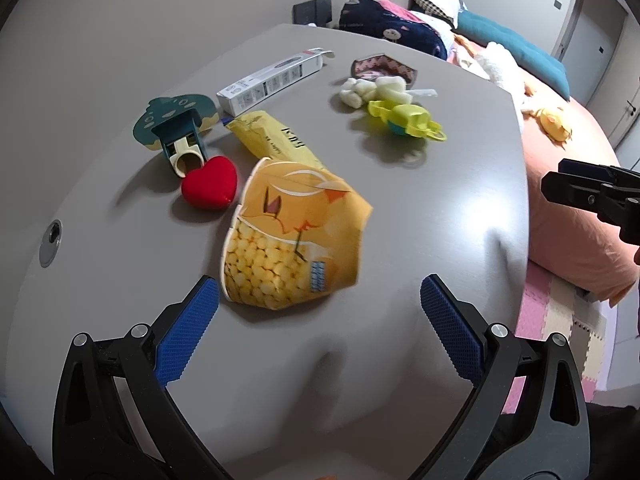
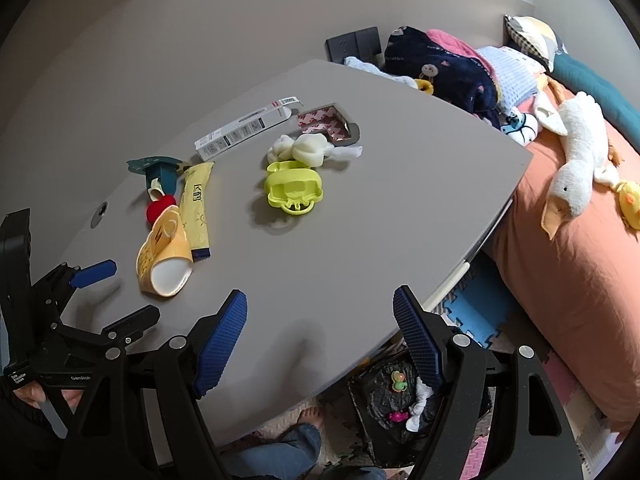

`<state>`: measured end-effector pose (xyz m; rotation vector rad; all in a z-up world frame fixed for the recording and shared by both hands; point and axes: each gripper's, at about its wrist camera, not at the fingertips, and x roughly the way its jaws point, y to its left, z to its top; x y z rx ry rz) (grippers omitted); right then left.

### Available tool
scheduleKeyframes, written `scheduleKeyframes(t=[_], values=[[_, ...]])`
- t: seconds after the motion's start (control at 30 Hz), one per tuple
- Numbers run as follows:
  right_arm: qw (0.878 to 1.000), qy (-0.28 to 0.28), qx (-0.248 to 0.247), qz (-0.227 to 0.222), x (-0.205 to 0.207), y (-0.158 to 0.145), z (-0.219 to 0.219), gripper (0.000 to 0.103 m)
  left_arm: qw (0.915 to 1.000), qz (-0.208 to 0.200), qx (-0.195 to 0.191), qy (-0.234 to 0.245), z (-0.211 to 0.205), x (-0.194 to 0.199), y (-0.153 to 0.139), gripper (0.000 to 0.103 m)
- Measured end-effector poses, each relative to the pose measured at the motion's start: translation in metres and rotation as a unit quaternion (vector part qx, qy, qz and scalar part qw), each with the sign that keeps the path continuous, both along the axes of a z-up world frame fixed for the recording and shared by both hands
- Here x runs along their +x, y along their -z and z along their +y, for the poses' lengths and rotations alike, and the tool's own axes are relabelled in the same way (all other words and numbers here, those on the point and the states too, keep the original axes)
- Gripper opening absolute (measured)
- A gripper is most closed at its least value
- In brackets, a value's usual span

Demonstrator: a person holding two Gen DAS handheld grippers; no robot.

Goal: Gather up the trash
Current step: 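Grasp the yellow-green toy with the right tool while the left tool grasps the yellow snack bag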

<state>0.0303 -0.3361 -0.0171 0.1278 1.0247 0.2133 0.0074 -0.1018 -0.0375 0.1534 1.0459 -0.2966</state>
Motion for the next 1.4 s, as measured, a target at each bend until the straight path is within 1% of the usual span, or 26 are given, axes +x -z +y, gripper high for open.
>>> scheduleKeyframes(t=[0.33, 0.63, 0.67, 0.73, 0.77, 1.03, 1.17, 1.37, 1.4], values=[[1.0, -0.007, -0.002, 0.018, 0.031, 0.013, 0.018, 0.076, 0.9997, 0.014, -0.019, -0.001, 0.011, 0.029, 0.014, 0.097], [0.999, -0.019, 0.001, 0.029, 0.064, 0.026, 0.036, 0.076, 0.9994, 0.027, -0.019, 0.005, 0.014, 0.045, 0.026, 0.097], [0.999, -0.02, 0.001, 0.03, 0.068, 0.028, 0.038, 0.076, 0.9995, 0.026, -0.018, 0.007, 0.014, 0.047, 0.027, 0.097], [0.999, -0.023, 0.0, 0.031, 0.076, 0.03, 0.042, 0.076, 0.9996, 0.022, -0.018, 0.009, 0.014, 0.047, 0.027, 0.089], [0.999, -0.024, 0.0, 0.032, 0.08, 0.033, 0.043, 0.076, 0.9994, 0.023, -0.022, 0.011, 0.015, 0.048, 0.027, 0.082], [0.999, -0.021, -0.003, 0.039, 0.11, 0.049, 0.047, 0.076, 0.9996, 0.005, -0.028, 0.006, 0.023, 0.045, 0.02, 0.082], [0.999, -0.018, -0.005, 0.042, 0.116, 0.054, 0.05, 0.076, 0.9995, 0.0, -0.03, -0.003, 0.03, 0.044, 0.014, 0.082], [0.999, -0.024, -0.013, 0.037, 0.122, 0.057, 0.054, 0.076, 0.9995, -0.001, -0.029, -0.012, 0.034, 0.044, 0.014, 0.082], [0.999, -0.025, -0.012, 0.038, 0.122, 0.057, 0.055, 0.069, 0.9994, -0.002, -0.031, -0.014, 0.034, 0.044, 0.014, 0.082]])
